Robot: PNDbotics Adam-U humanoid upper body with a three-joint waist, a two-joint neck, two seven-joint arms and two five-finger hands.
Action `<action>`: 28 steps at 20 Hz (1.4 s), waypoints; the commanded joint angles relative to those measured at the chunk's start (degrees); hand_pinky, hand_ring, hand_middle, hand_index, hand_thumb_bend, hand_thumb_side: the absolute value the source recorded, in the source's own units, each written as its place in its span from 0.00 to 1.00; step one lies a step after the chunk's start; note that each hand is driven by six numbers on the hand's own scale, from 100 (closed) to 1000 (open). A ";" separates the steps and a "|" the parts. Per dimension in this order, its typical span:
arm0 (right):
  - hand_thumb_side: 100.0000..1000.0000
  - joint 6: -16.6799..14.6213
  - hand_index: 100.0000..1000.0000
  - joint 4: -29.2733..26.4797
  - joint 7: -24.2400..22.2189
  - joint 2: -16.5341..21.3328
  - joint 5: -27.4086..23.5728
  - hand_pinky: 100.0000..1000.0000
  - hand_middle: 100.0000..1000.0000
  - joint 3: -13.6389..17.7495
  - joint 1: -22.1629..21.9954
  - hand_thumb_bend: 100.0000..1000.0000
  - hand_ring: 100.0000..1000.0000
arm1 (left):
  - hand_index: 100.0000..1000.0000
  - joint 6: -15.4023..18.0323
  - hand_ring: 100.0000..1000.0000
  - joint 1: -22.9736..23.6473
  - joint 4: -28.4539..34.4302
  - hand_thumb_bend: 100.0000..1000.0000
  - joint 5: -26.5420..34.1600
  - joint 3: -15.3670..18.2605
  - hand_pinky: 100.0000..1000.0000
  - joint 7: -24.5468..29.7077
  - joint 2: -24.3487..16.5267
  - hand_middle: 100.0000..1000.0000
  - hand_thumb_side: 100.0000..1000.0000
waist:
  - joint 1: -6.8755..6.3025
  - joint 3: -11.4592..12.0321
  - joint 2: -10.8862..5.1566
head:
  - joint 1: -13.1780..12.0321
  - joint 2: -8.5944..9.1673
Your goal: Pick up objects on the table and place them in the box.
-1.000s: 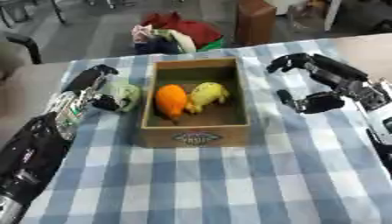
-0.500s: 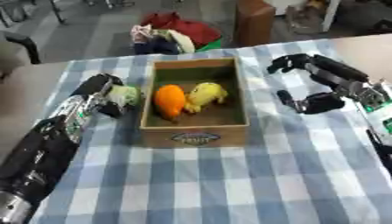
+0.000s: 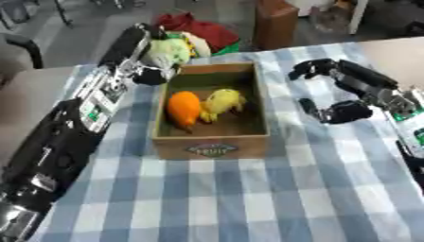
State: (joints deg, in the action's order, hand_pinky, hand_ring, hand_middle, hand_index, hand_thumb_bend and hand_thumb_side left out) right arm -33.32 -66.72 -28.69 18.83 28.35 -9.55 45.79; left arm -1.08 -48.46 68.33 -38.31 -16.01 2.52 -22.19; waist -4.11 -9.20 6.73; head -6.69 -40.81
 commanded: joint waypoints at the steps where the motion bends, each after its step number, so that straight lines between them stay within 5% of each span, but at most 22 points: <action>1: 0.11 -0.37 0.87 -0.45 0.00 0.28 0.26 0.79 0.74 0.24 1.11 0.00 0.93 | 0.46 1.88 0.37 -1.89 1.34 0.22 -0.43 -2.60 0.59 3.93 -0.36 0.31 0.00 | 0.32 -0.22 -0.93 | -0.41 0.26; 6: 0.11 -0.54 0.87 -0.24 -0.26 0.22 0.58 0.79 0.75 -0.01 1.01 0.00 0.93 | 0.56 6.50 0.46 -1.42 -3.55 0.28 -2.39 -4.94 0.63 13.48 1.37 0.41 0.00 | 0.24 -0.52 -0.93 | -0.45 0.43; 8: 0.12 -0.67 0.87 -0.15 -0.49 0.21 0.77 0.79 0.75 -0.06 0.81 0.00 0.94 | 0.70 8.56 0.59 -1.12 -4.94 0.33 -2.50 -5.21 0.68 18.49 1.66 0.57 0.00 | 0.15 -0.44 -0.92 | -0.46 0.43; 9: 0.12 -0.74 0.87 -0.17 -0.53 0.23 0.80 0.79 0.75 -0.07 0.76 0.00 0.93 | 0.79 9.44 0.68 -1.07 -5.08 0.41 -2.29 -4.97 0.74 20.34 1.68 0.71 0.11 | 0.12 -0.34 -0.92 | -0.39 0.46; 13: 0.11 -0.57 0.87 -0.47 -0.20 0.37 0.40 0.79 0.74 0.25 0.77 0.00 0.93 | 0.90 9.41 0.83 -0.80 -3.00 0.46 -1.33 -3.31 0.82 19.88 1.22 0.88 0.39 | 0.19 0.00 -0.97 | -0.17 0.49; 17: 0.11 -0.19 0.87 -0.72 0.27 0.67 0.13 0.79 0.74 0.53 0.75 0.00 0.93 | 0.89 7.26 0.82 0.52 1.52 0.33 2.06 -1.52 0.83 14.56 0.61 0.88 0.35 | 0.32 0.21 -0.97 | 0.02 0.60; 21: 0.11 0.00 0.87 -0.88 0.51 0.93 0.08 0.79 0.74 0.80 0.49 0.00 0.93 | 0.74 2.77 0.62 3.74 10.51 0.12 9.65 2.19 0.76 5.62 -0.48 0.62 0.08 | 0.46 0.76 -0.90 | 0.36 0.61; 23: 0.11 0.11 0.86 -1.02 0.69 1.15 -0.03 0.79 0.74 1.01 0.37 0.00 0.93 | 0.71 0.24 0.58 7.02 15.87 0.02 16.61 4.77 0.75 -0.01 -0.92 0.57 0.05 | 0.53 1.31 -0.87 | 0.74 0.57; 28: 0.11 0.51 0.86 -1.37 1.17 1.71 -0.17 0.79 0.74 1.63 -0.11 0.00 0.93 | 0.70 -2.95 0.57 17.12 23.28 0.00 31.09 10.29 0.76 -11.17 0.37 0.56 0.04 | 0.58 2.81 -0.76 | 1.60 0.58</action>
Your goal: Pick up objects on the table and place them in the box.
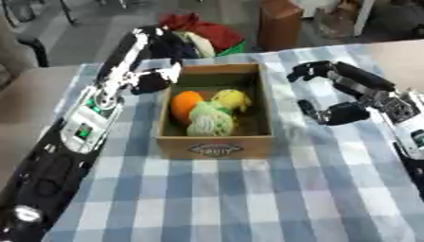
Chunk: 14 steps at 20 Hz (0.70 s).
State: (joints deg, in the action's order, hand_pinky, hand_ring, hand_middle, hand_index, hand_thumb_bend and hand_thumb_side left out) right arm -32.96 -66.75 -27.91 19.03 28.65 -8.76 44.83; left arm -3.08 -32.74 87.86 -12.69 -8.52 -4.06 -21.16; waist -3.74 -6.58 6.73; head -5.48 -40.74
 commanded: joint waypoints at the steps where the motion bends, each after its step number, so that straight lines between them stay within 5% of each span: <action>1: 0.11 0.18 0.87 -1.42 0.46 1.62 -0.50 0.79 0.74 0.91 0.77 0.00 0.93 | 0.70 -0.93 0.57 3.23 4.64 0.00 7.06 3.52 0.76 -5.91 -0.57 0.56 0.04 | 0.24 0.40 -0.72 | 0.50 0.49; 8: 0.11 0.60 0.87 -1.67 1.16 2.13 -0.50 0.79 0.74 1.50 0.21 0.00 0.93 | 0.70 -1.20 0.57 11.33 8.24 0.00 10.26 6.18 0.77 -8.89 -0.45 0.56 0.05 | 0.44 1.66 -0.66 | 0.43 -1.12; 14: 0.11 0.82 0.87 -1.80 1.53 2.32 -0.54 0.78 0.74 1.78 -0.01 0.00 0.93 | 0.70 -1.70 0.57 12.96 7.84 0.00 10.57 6.44 0.77 -9.03 0.06 0.56 0.06 | 0.57 1.86 -0.53 | 0.61 -2.37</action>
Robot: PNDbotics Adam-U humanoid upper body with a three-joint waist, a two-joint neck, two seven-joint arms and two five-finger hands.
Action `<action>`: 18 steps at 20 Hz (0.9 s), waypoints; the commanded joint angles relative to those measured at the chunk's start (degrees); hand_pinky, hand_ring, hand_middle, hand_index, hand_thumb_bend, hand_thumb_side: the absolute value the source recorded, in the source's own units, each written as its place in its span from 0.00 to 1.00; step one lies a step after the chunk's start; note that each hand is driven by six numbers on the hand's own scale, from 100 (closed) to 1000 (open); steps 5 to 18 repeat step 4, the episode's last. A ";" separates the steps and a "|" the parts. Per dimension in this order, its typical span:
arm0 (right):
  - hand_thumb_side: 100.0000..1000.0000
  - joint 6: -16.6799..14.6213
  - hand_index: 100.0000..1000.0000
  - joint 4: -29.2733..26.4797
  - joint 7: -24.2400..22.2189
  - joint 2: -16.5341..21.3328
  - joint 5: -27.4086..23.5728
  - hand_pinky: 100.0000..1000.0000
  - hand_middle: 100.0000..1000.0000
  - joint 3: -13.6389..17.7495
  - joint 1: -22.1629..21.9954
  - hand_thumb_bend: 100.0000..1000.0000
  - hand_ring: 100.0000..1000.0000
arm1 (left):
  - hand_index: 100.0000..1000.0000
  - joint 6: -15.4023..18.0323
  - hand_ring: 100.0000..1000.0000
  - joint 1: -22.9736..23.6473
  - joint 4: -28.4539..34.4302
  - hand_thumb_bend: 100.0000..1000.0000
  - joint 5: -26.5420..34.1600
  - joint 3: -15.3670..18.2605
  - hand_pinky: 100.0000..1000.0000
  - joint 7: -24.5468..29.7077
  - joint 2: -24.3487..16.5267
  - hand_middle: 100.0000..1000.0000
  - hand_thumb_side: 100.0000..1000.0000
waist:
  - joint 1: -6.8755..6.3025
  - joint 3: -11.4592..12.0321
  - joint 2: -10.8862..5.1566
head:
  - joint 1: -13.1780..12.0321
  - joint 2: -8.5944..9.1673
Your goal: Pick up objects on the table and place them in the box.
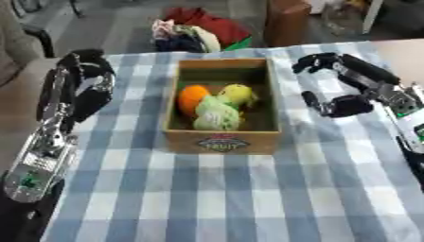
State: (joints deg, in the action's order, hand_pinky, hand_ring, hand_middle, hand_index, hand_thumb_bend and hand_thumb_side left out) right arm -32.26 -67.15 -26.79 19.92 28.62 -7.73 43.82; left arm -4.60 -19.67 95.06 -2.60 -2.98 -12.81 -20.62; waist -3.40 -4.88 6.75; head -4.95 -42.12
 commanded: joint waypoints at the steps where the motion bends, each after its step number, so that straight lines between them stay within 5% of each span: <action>1: 0.11 0.21 0.87 -1.47 0.57 1.47 -0.59 0.78 0.74 0.91 0.95 0.00 0.93 | 0.70 -0.37 0.57 0.75 0.09 0.00 0.60 0.92 0.77 -0.19 0.02 0.56 0.07 | 0.29 0.15 -0.50 | 0.17 -1.50; 18: 0.11 0.42 0.87 -1.64 0.81 1.44 -0.73 0.78 0.74 1.03 0.93 0.00 0.93 | 0.70 -0.16 0.57 2.36 -0.82 0.00 0.47 1.01 0.77 -0.20 0.94 0.56 0.07 | 0.37 0.13 -0.36 | 0.18 -1.94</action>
